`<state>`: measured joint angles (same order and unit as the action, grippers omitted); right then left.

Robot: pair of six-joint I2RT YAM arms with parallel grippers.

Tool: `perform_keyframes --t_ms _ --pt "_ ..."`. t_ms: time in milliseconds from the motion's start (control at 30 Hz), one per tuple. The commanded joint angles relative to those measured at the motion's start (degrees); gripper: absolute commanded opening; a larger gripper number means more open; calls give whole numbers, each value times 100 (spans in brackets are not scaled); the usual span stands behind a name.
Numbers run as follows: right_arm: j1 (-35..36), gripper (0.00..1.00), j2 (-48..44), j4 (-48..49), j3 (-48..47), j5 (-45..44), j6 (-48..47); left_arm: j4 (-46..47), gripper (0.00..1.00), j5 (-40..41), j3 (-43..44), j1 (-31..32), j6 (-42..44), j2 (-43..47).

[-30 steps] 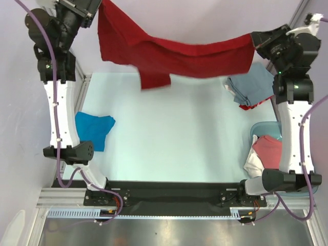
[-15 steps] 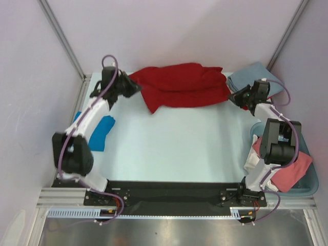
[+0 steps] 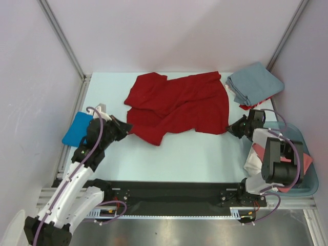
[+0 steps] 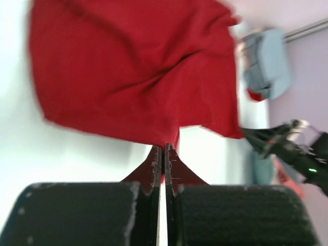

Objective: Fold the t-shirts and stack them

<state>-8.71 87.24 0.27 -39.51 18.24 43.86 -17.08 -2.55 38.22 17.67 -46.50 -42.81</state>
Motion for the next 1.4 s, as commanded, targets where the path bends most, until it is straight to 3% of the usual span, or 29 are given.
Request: perform_keyframes --t_ms 0,367,800,1067,1367 --pt "10 0 -698 -360 346 -486 -351 -776 1 500 19 35 97 834" --pt "-34 0 -3071 -2162 831 -2078 -562 -1579 0 -88 -684 35 -104 2135" --pt "-52 0 -3582 -3129 901 -2456 -659 -2526 0 -378 -254 35 -403 2610" --pt "-52 0 -3609 -3217 901 -2342 -545 -3468 0 211 494 35 -448 2787" --pt "-52 0 -3609 -3297 699 -2466 -554 -3372 0 237 -349 35 -597 2611"
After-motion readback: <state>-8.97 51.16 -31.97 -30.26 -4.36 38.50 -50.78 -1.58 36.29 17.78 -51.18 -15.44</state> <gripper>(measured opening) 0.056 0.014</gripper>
